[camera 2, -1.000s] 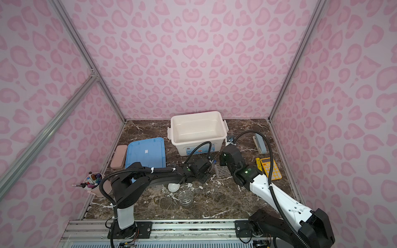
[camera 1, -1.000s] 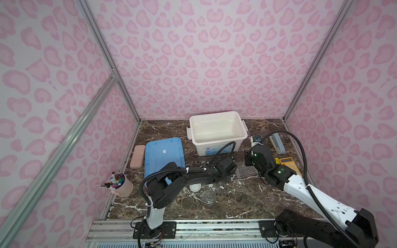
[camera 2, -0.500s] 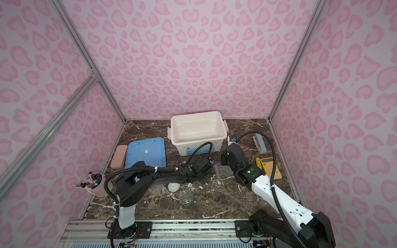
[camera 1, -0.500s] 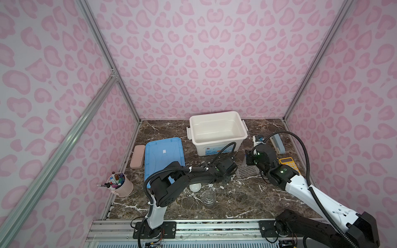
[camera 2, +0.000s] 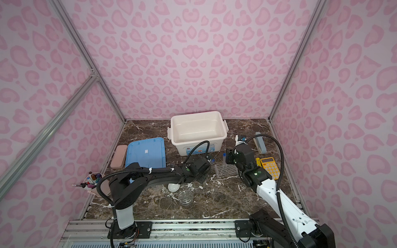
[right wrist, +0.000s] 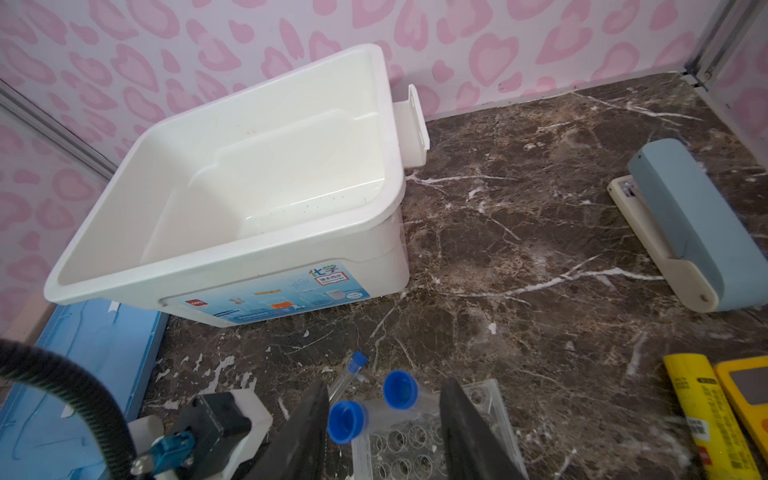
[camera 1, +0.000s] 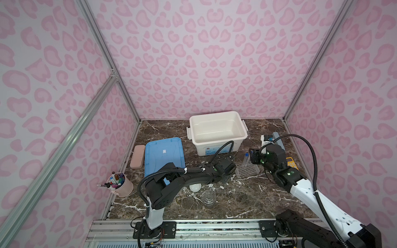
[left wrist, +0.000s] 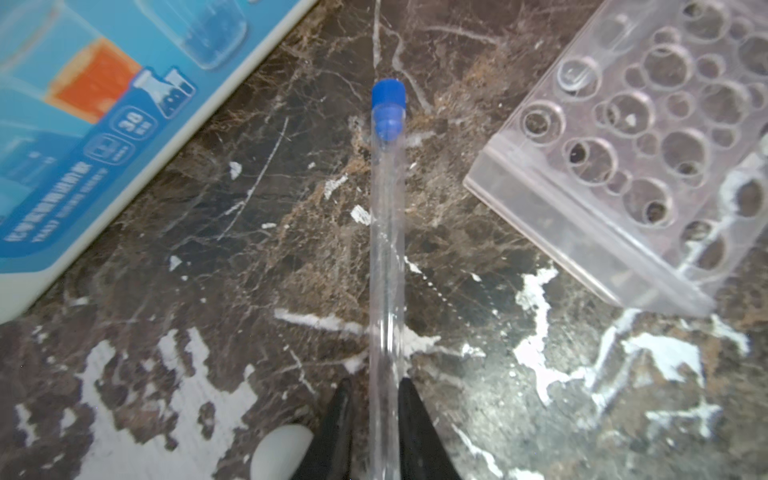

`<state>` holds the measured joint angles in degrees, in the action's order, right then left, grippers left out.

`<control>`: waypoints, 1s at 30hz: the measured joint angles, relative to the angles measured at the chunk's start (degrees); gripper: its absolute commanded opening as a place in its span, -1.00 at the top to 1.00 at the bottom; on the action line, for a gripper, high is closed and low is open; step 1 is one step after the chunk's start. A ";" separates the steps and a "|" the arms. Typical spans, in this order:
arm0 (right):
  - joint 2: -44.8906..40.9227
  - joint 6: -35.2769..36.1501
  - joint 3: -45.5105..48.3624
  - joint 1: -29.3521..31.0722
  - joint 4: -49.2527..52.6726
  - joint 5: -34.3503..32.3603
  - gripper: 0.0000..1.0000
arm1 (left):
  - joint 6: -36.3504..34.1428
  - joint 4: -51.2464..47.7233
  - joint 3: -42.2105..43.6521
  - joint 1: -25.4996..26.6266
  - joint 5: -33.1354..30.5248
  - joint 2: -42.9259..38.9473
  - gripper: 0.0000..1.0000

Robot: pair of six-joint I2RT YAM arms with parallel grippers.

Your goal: Organize the chemistry lab equipment

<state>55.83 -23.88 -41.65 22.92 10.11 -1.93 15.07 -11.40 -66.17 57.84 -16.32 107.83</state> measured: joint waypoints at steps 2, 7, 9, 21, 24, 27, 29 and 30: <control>-0.79 -0.55 0.00 -1.05 -0.22 2.62 0.06 | 0.02 0.76 1.18 0.00 -0.07 -1.90 0.56; -1.07 -1.40 -0.24 -3.54 -0.98 9.33 0.07 | -0.20 2.69 2.25 0.00 -0.26 -5.68 0.52; -1.07 -2.08 -0.24 -3.98 -1.22 10.82 0.06 | -0.52 3.06 2.10 0.02 -0.66 -5.73 0.42; -2.45 -2.51 0.44 -5.86 -1.01 12.59 0.06 | -0.74 1.03 -1.07 0.02 3.04 1.73 0.09; -2.60 -2.86 0.76 -6.36 -0.87 12.96 0.06 | -0.76 0.57 -2.38 0.02 3.10 3.30 0.12; -2.60 -2.93 0.90 -6.49 -0.81 13.53 0.06 | -0.76 0.31 -3.43 0.02 3.13 4.90 0.17; -2.62 -2.93 1.01 -6.62 -0.76 13.81 0.06 | -0.50 0.00 -3.63 0.02 3.48 5.64 0.25; -2.67 -2.93 1.05 -6.80 -0.76 13.97 0.06 | -0.37 -0.11 -3.80 0.02 3.50 5.77 0.25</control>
<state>53.17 -26.81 -40.60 16.12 9.34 12.03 14.70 -11.51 -69.97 57.87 -12.82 113.60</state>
